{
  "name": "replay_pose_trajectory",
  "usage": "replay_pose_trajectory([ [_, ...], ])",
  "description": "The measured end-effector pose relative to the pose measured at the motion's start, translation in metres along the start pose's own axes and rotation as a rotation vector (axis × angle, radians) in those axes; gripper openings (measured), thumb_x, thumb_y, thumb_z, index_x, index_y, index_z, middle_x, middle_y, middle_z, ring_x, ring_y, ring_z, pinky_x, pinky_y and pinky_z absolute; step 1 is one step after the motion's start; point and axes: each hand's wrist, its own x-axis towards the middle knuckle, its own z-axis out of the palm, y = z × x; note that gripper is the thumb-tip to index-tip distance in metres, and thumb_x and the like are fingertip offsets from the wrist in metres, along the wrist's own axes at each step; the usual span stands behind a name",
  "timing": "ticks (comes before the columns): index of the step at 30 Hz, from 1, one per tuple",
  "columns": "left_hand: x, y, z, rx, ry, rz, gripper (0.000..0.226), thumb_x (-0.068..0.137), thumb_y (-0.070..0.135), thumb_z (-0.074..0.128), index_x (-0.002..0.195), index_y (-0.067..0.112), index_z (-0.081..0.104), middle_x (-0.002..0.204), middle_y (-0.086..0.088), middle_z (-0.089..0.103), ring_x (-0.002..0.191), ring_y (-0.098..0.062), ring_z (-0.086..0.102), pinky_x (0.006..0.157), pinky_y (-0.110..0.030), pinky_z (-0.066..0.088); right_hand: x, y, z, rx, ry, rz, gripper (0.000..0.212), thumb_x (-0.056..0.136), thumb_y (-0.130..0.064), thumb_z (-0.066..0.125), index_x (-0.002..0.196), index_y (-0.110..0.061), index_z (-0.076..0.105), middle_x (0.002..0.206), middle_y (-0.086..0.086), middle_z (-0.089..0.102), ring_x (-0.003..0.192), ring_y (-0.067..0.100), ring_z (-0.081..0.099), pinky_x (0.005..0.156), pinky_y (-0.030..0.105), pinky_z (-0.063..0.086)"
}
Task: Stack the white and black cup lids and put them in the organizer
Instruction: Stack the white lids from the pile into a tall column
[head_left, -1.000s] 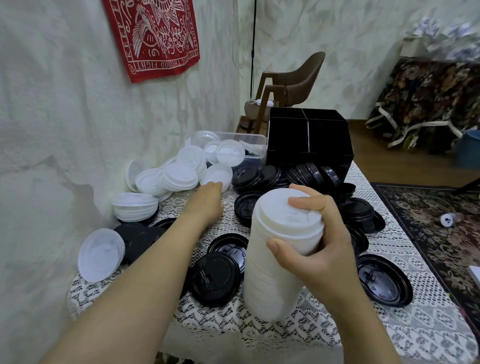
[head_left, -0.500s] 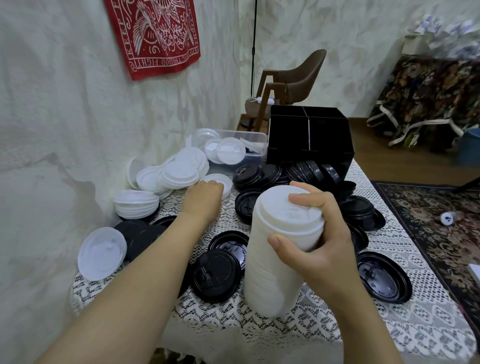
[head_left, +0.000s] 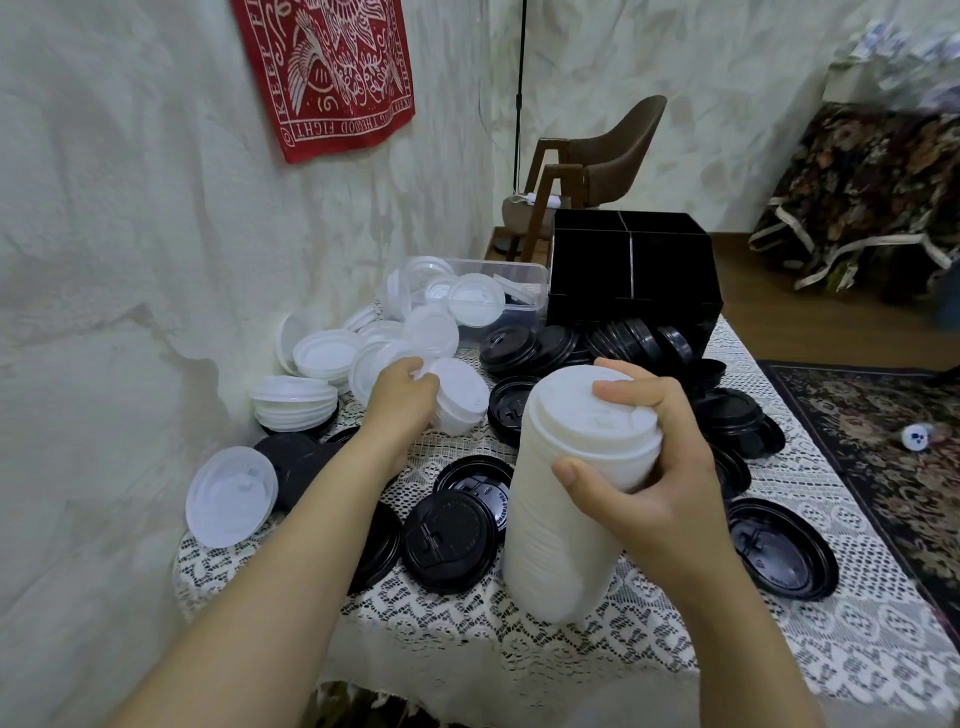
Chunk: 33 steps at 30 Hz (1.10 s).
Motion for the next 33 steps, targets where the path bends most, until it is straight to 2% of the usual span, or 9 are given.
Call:
replay_pose_trajectory([
  [4,-0.001,-0.003,-0.004,0.191,-0.027,0.02,0.054,0.095,0.004,0.037,0.148,0.011,0.034,0.151,-0.01,0.037,0.132,-0.03,0.043,0.11,-0.039,0.035,0.0,0.0,0.0,-0.001,0.004,-0.003,0.045,0.059,-0.043,0.076,0.1,-0.044,0.057,0.124,-0.028,0.053,0.12,0.002,0.051,0.088,0.012,0.044],
  [6,-0.002,-0.002,-0.005,0.353,-0.013,0.121,0.054,0.093,-0.001,0.039,0.147,0.009,0.036,0.153,-0.011,0.033,0.137,-0.028,0.037,0.107,-0.032,0.031,0.0,0.0,0.0,-0.003,0.007,-0.004,0.045,0.059,-0.043,0.075,0.1,-0.044,0.057,0.124,-0.028,0.053,0.12,0.002,0.051,0.088,0.011,0.043],
  [9,-0.003,-0.002,-0.009,0.526,0.037,0.237,0.051,0.093,-0.001,0.043,0.143,0.007,0.043,0.15,-0.013,0.037,0.136,-0.027,0.037,0.107,-0.033,0.029,0.001,0.0,0.0,-0.008,0.007,-0.007,0.045,0.059,-0.043,0.075,0.1,-0.045,0.057,0.123,-0.029,0.053,0.119,0.001,0.052,0.088,0.011,0.043],
  [12,-0.006,-0.005,-0.005,0.597,-0.048,0.209,0.047,0.095,0.015,0.05,0.142,0.01,0.045,0.148,-0.01,0.043,0.132,-0.027,0.044,0.105,-0.033,0.034,0.001,0.0,0.0,-0.008,0.007,-0.012,0.045,0.059,-0.042,0.075,0.1,-0.045,0.057,0.124,-0.028,0.053,0.119,0.002,0.052,0.087,0.011,0.043],
  [15,-0.007,-0.009,0.0,0.678,-0.137,0.253,0.058,0.079,0.04,0.07,0.13,0.016,0.055,0.131,-0.009,0.055,0.119,-0.03,0.053,0.096,-0.038,0.043,0.001,0.0,0.0,-0.003,0.008,-0.015,0.045,0.059,-0.042,0.075,0.1,-0.043,0.057,0.123,-0.029,0.053,0.119,0.001,0.052,0.087,0.01,0.043],
  [17,-0.007,-0.01,0.001,0.692,-0.151,0.28,0.064,0.071,0.046,0.076,0.124,0.017,0.056,0.127,-0.007,0.055,0.119,-0.028,0.051,0.096,-0.037,0.043,0.001,0.0,0.0,-0.003,0.006,-0.013,0.045,0.059,-0.042,0.075,0.1,-0.043,0.057,0.123,-0.029,0.053,0.119,0.001,0.052,0.087,0.011,0.043],
  [22,-0.007,-0.012,-0.002,0.667,-0.135,0.309,0.081,0.077,0.039,0.078,0.143,0.012,0.04,0.146,-0.006,0.042,0.134,-0.024,0.038,0.108,-0.034,0.031,0.001,0.0,0.0,0.001,-0.001,-0.006,0.046,0.06,-0.042,0.075,0.101,-0.042,0.056,0.124,-0.027,0.053,0.12,0.004,0.052,0.087,0.013,0.044],
  [29,-0.013,-0.006,-0.01,0.472,-0.145,0.367,0.075,0.077,0.023,0.079,0.142,0.019,0.042,0.146,0.004,0.043,0.133,-0.012,0.038,0.1,-0.017,0.025,0.0,0.0,0.0,0.008,0.0,0.008,0.047,0.059,-0.042,0.075,0.102,-0.037,0.057,0.122,-0.029,0.053,0.118,0.001,0.052,0.087,0.012,0.044],
  [33,-0.016,0.004,-0.013,0.333,-0.145,0.384,0.077,0.072,0.022,0.083,0.139,0.024,0.045,0.14,0.008,0.048,0.128,-0.009,0.044,0.105,-0.024,0.033,0.001,0.001,-0.001,0.002,0.001,0.004,0.047,0.06,-0.041,0.076,0.102,-0.037,0.057,0.122,-0.027,0.054,0.119,0.003,0.052,0.088,0.012,0.044],
])
